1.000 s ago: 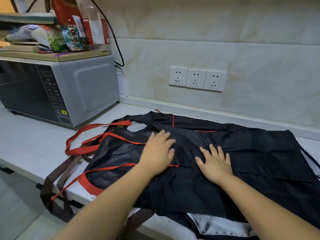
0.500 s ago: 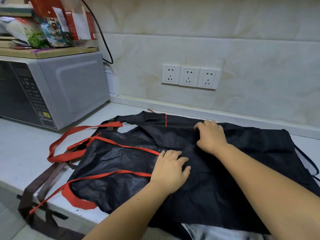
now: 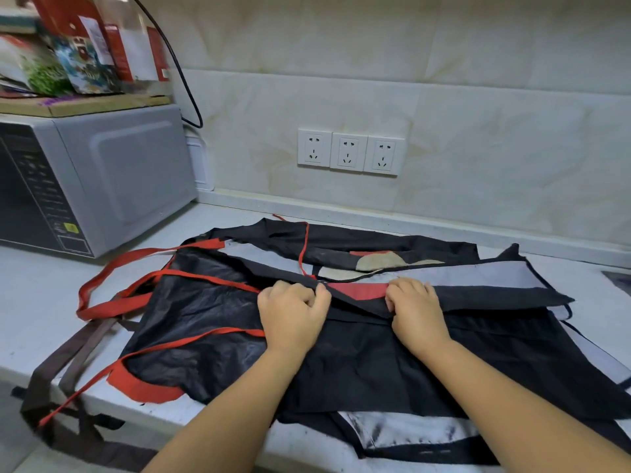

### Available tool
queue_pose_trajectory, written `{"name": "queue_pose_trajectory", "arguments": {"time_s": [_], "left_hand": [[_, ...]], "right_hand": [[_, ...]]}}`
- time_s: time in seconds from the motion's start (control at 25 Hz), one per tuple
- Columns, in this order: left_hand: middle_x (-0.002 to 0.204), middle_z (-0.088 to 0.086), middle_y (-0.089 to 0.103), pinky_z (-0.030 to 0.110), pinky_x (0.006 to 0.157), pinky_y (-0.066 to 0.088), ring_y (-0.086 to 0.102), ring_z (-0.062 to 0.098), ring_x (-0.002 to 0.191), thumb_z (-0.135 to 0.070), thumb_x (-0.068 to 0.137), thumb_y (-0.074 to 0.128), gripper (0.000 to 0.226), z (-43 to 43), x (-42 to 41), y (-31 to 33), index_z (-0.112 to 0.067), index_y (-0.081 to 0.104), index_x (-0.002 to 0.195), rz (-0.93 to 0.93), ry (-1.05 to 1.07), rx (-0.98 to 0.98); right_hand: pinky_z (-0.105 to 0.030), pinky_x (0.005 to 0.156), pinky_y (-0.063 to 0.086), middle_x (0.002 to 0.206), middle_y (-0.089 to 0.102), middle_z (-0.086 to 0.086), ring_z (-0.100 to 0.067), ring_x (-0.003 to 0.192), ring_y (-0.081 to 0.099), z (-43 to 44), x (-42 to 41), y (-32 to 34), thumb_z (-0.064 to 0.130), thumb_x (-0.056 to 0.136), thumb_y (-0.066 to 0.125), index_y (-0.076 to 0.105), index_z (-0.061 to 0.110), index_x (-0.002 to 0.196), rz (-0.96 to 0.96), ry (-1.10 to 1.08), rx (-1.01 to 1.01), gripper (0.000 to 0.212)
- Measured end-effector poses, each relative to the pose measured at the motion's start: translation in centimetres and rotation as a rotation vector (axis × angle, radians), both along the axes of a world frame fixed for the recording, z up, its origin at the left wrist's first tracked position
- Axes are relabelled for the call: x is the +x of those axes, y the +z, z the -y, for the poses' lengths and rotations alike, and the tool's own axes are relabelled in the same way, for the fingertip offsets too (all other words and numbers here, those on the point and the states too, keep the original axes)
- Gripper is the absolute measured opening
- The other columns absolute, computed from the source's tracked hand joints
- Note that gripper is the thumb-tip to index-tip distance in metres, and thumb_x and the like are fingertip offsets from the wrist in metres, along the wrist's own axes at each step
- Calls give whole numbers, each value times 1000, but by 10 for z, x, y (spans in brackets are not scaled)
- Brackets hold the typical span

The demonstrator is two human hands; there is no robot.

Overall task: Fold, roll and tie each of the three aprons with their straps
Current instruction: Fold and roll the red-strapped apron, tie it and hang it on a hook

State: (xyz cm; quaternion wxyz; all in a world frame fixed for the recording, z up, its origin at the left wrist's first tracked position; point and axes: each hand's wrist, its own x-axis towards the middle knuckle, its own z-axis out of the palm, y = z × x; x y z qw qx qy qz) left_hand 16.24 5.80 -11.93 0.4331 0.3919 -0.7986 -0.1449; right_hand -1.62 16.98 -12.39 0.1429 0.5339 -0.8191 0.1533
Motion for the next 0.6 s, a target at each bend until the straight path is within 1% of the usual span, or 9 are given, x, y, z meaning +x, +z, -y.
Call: {"name": "queue_pose_trajectory", "arguments": {"time_s": [0.08, 0.16, 0.24, 0.32, 0.4, 0.44, 0.52, 0.56, 0.6], "left_hand": [[57, -6, 50, 36, 61, 39, 47, 19, 64, -37, 79, 58, 29, -12, 0, -2, -21, 51, 55, 70, -109, -306], [80, -4, 58, 35, 72, 41, 51, 20, 81, -31, 74, 63, 13, -15, -5, -8, -19, 65, 78, 156, -177, -457], [86, -3, 61, 35, 81, 43, 55, 19, 86, -31, 76, 61, 15, -11, -10, -13, -19, 68, 78, 228, -206, -413], [68, -3, 57, 32, 61, 42, 56, 20, 67, -33, 81, 53, 26, -8, -11, -16, -17, 61, 62, 305, -166, -344], [69, -4, 57, 32, 54, 41, 56, 21, 64, -35, 82, 46, 26, -5, -12, -16, -19, 61, 69, 391, -160, -302], [81, -4, 63, 34, 60, 45, 60, 21, 74, -36, 81, 45, 26, -4, -13, -17, -20, 67, 79, 427, -186, -300], [121, -2, 64, 41, 94, 44, 58, 22, 112, -39, 85, 42, 39, -1, -15, -21, -27, 69, 111, 510, -223, -261], [142, -3, 52, 48, 109, 32, 46, 21, 132, -41, 89, 39, 45, 0, -16, -20, -32, 61, 127, 576, -221, -187], [154, -5, 37, 52, 116, 16, 29, 17, 144, -44, 94, 35, 47, 1, -15, -19, -35, 50, 138, 640, -219, -81]], "right_hand": [[-51, 104, 34, 94, 62, 1, -29, 104, 56, -3, 2, 0, -11, 65, 58, 46, 22, 70, -25, -48, -27, 36], [-53, 110, 24, 119, 61, 0, -29, 122, 48, -6, 5, 3, -4, 74, 57, 51, 22, 75, -4, -113, 60, 26], [-54, 116, 9, 148, 42, 4, -25, 140, 27, -10, 4, 6, 6, 81, 51, 51, 24, 80, 133, -182, 137, 18], [-54, 117, 2, 155, 30, 7, -24, 145, 16, -12, 6, 9, 18, 85, 46, 56, 26, 84, 257, -216, 142, 13], [-55, 118, 3, 156, 29, 5, -25, 146, 15, -10, 15, 9, 32, 92, 40, 61, 27, 102, 263, -224, 101, 24], [-56, 118, 2, 158, 25, 3, -26, 146, 13, -7, 18, 8, 38, 96, 34, 56, 28, 120, 253, -232, 105, 34], [-58, 116, -5, 162, 6, -1, -31, 148, -2, -2, 23, 2, 52, 98, 22, 28, 33, 148, 257, -248, 215, 54], [-58, 116, -9, 163, -3, -2, -33, 148, -9, 0, 22, -1, 59, 97, 17, 15, 35, 152, 272, -263, 274, 61], [-58, 115, -11, 162, -8, -3, -33, 147, -13, 0, 19, -3, 64, 95, 13, 7, 36, 153, 288, -285, 309, 65]]}}
